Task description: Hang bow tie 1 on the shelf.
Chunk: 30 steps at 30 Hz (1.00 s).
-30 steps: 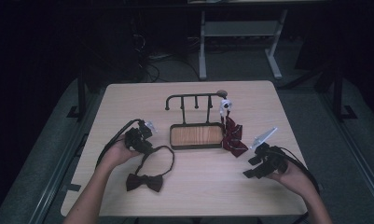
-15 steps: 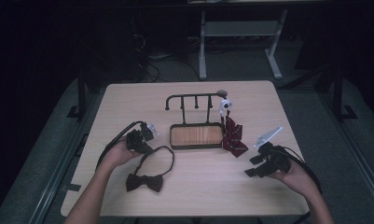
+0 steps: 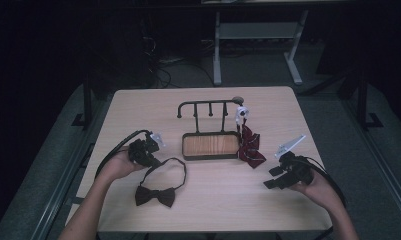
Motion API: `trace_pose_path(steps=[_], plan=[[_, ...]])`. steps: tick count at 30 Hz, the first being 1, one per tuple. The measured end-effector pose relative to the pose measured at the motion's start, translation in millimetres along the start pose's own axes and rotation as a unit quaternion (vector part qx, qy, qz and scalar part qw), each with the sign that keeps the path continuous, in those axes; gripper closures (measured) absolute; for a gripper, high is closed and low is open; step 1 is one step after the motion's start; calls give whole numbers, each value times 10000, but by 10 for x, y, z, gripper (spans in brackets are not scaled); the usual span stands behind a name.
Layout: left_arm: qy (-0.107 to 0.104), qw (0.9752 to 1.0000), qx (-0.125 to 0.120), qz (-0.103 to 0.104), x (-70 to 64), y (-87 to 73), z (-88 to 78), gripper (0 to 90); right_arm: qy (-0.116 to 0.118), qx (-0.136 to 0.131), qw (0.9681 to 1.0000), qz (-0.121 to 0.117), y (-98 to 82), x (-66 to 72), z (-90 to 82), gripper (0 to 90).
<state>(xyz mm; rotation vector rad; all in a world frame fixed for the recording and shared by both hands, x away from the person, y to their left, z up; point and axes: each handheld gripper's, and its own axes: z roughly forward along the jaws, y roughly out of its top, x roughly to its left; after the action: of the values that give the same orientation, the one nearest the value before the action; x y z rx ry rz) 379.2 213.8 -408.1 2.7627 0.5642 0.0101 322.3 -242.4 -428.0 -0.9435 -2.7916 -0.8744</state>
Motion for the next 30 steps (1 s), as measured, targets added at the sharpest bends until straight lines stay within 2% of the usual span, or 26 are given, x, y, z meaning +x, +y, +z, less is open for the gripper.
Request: trace_pose_path(steps=[3, 8, 16, 30], plan=[[-92, 9999, -83, 26, -14, -1, -63, 897, 14, -23, 10000, -17, -6, -7, -10, 406], [-109, 9998, -19, 135, -60, 16, -138, 898, 26, -37, 10000, 7, -15, -15, -13, 406], [-214, 9993, -186, 229, -115, 43, -280, 898, 48, -60, 10000, 50, -20, -18, -21, 407], [-308, 9983, -245, 437, -173, 109, -472, 898, 67, -105, 9999, 50, -22, -30, -46, 407]])
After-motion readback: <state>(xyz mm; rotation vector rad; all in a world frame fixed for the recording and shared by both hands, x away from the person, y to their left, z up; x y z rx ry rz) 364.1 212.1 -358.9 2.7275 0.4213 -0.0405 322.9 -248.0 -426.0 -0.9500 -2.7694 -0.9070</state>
